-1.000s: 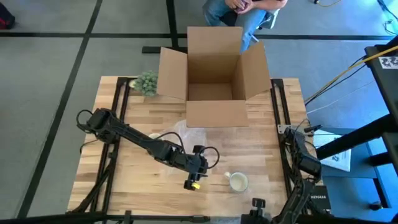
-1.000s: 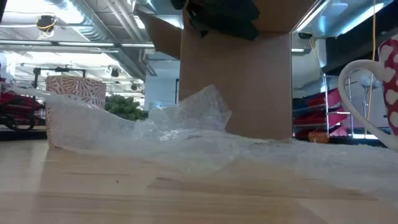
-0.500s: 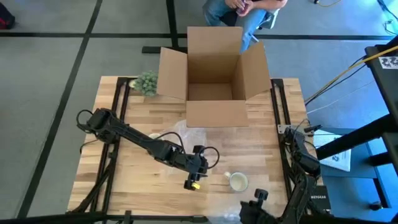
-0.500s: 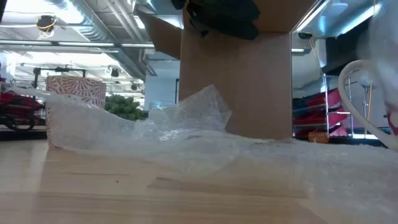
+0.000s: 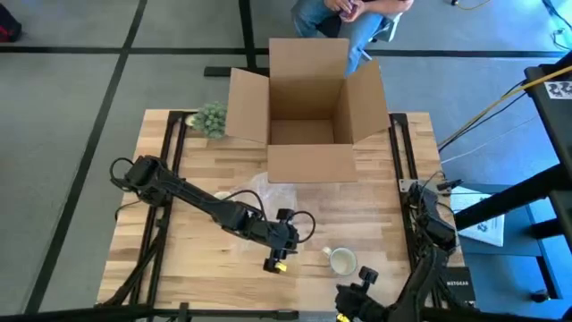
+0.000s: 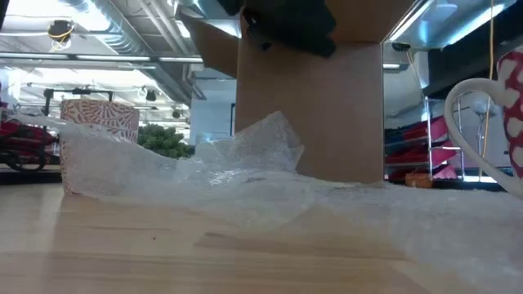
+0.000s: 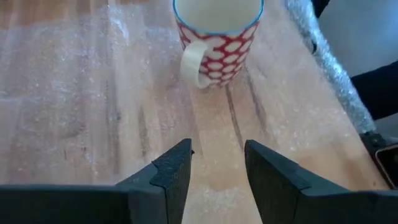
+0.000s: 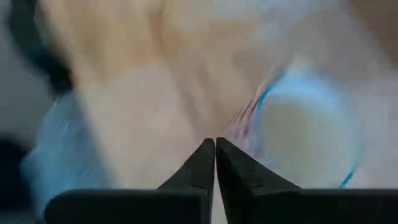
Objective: Wrap mug
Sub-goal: Wrap the red mug with the right bubble wrap
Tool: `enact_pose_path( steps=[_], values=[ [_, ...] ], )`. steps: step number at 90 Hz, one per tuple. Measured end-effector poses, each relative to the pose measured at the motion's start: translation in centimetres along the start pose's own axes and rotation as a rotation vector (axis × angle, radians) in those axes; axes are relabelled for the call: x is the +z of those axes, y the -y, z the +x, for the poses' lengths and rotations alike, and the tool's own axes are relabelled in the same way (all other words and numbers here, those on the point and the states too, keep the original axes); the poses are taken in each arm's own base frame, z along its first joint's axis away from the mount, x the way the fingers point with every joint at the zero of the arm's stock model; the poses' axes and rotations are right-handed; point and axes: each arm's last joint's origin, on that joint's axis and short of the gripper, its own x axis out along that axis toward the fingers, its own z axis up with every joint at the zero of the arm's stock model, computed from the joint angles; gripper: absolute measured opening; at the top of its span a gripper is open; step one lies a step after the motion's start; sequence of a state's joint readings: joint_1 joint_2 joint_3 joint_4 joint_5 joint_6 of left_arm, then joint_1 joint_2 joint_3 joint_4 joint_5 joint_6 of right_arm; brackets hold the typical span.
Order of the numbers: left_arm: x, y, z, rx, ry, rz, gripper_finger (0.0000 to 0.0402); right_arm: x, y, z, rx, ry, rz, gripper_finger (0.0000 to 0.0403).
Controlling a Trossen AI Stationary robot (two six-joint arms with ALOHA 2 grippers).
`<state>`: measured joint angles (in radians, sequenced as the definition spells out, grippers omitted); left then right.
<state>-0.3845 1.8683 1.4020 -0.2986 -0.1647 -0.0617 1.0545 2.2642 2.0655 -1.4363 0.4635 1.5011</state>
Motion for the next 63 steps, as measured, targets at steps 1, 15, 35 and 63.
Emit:
enact_pose_path(
  steps=[1,15,35,63],
  values=[
    [0.0,0.0,0.0,0.0,-0.002,-0.001,0.0134,-0.2,-0.2,-0.1,0.017,-0.015,0.011,0.0001],
    [-0.2,0.1,0.0,-0.002,-0.015,-0.009,0.0134,-2.0,-3.0,-1.5,0.307,-0.115,0.166,0.001],
    [-0.2,0.3,0.0,-0.005,-0.014,-0.021,0.0134,-5.3,-3.8,-3.0,0.39,-0.205,0.246,0.0102],
    [-0.2,0.5,-0.1,-0.012,-0.014,-0.03,0.0134,-11.6,-4.2,-1.5,0.41,-0.486,0.254,0.0227]
  ],
)
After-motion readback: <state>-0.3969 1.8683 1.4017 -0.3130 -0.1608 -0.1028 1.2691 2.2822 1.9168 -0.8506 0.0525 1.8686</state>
